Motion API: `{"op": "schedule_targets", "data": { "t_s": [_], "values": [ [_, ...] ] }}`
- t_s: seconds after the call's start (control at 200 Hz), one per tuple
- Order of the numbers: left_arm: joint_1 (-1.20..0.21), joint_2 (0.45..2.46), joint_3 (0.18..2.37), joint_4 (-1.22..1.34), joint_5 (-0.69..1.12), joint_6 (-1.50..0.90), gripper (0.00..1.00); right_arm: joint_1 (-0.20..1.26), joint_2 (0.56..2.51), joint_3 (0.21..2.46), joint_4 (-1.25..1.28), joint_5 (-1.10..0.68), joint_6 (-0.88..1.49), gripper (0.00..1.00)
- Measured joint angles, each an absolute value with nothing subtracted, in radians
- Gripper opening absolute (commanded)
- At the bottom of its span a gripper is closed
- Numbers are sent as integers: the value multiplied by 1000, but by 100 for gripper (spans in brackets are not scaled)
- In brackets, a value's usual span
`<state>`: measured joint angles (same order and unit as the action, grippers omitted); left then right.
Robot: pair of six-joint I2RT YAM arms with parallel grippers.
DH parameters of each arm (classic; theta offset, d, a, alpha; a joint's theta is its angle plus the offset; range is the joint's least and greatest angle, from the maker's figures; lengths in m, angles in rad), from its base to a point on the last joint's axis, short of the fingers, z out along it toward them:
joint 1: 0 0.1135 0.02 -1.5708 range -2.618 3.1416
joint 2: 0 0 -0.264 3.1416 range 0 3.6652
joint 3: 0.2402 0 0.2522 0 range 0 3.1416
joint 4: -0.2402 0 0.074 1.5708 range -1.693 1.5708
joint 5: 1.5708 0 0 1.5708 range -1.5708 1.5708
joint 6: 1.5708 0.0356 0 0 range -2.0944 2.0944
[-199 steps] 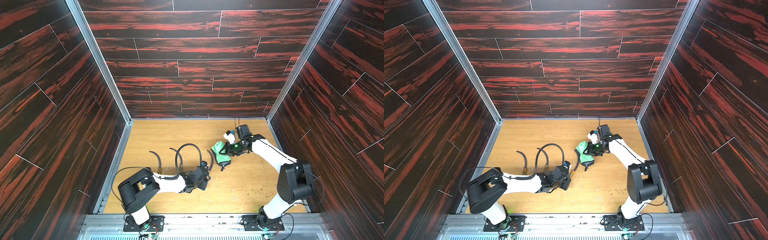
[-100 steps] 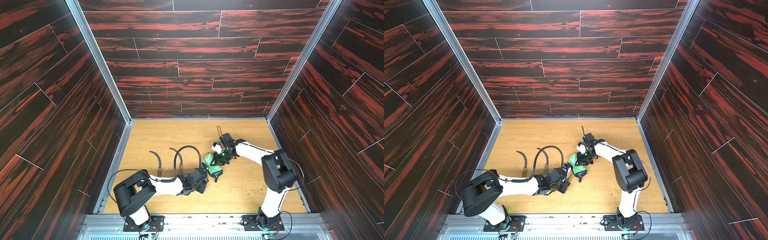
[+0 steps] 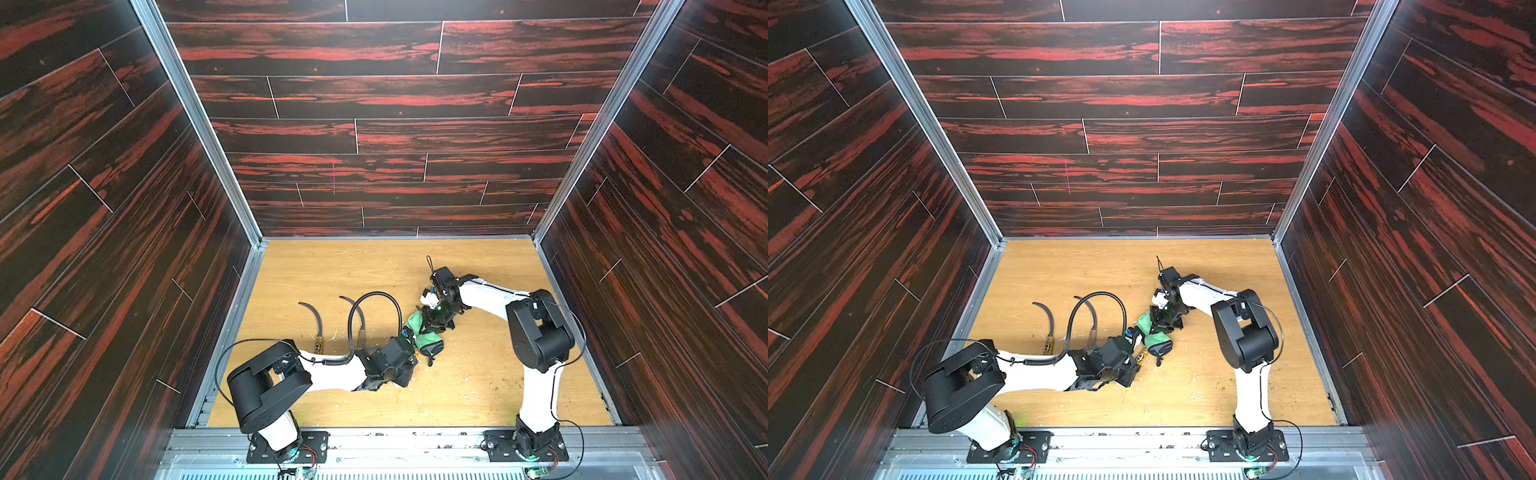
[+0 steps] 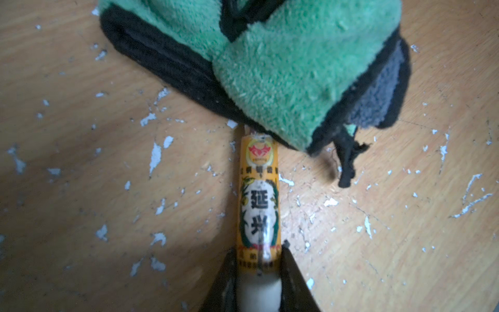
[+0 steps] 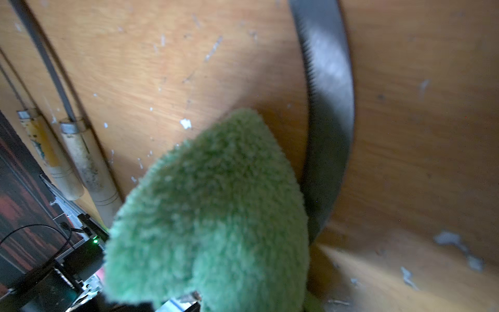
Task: Wipe small sickles with rags
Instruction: Wipe the small sickle.
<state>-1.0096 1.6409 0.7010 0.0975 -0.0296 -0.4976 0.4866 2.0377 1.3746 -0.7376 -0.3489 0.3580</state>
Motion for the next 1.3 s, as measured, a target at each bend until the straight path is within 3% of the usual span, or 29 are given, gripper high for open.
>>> {"op": "schedule_targets", "data": {
  "t_s": [0.686,0.927,1.147,1.303],
  "values": [
    [-1003,1649,689,177,-72,-485,0,402,2182,1617,-936,-362,303,0],
    [-1003,1649,688,178,-76,-487,0,350,2191,1644,-915,-449,286,0],
    [-1023,1641,684,128,-78,-493,0,294,2188,1642,-774,-648,300,0],
    [-1031,1637,688,109,-78,-497,0,267,2097,1510,-653,-734,336,0]
  ]
}}
